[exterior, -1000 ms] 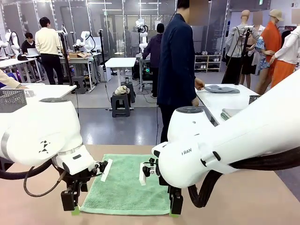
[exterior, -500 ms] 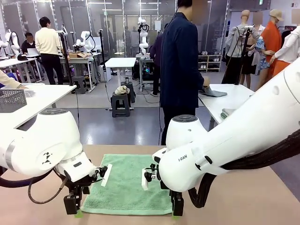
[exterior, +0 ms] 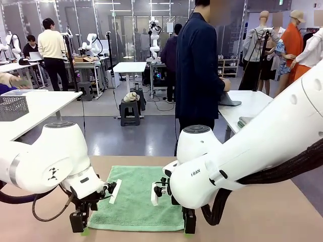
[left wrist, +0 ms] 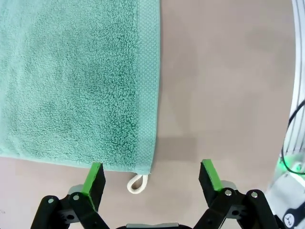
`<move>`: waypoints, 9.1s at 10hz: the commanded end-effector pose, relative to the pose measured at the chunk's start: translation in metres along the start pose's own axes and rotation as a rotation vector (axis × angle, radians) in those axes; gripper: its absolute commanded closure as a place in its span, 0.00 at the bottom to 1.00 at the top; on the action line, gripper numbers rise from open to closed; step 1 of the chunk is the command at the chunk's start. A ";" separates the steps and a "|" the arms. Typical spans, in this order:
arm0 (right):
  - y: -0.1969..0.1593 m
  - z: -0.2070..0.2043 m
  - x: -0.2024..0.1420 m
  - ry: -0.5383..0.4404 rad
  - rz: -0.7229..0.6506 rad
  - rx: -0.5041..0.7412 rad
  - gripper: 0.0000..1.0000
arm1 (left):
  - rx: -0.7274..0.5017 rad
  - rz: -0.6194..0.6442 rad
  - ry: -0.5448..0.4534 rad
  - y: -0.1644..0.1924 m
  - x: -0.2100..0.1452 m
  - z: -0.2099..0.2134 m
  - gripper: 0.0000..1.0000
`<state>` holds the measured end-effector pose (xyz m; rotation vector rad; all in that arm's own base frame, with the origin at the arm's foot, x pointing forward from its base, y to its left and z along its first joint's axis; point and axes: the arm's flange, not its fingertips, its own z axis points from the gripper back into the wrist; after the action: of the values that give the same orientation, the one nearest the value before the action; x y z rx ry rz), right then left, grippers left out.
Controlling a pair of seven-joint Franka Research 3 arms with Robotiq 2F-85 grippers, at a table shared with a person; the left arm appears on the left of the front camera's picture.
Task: Fold the towels and place them in the basket.
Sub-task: When a person lays out a Towel with hook on the table, fold it in half twice.
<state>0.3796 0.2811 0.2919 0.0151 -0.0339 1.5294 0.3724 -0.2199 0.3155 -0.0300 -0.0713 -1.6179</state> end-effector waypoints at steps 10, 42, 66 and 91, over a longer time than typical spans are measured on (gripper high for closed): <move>0.010 -0.007 0.001 0.031 -0.046 -0.020 0.00 | 0.039 -0.057 0.007 0.008 -0.009 -0.021 0.00; -0.002 0.012 0.000 -0.014 -0.023 -0.049 0.93 | 0.062 -0.066 0.004 0.009 0.004 -0.006 0.95; -0.207 0.051 0.005 -0.001 -0.079 -0.127 0.93 | 0.123 0.019 0.028 0.236 0.019 0.037 0.95; -0.078 0.214 -0.004 -0.130 -0.703 -0.160 0.23 | 0.085 0.086 -0.992 0.118 -0.218 0.244 0.21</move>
<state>0.4459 0.2744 0.5041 0.0170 -0.2155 0.8028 0.4874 -0.0087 0.5600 -0.6568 -0.8701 -1.4037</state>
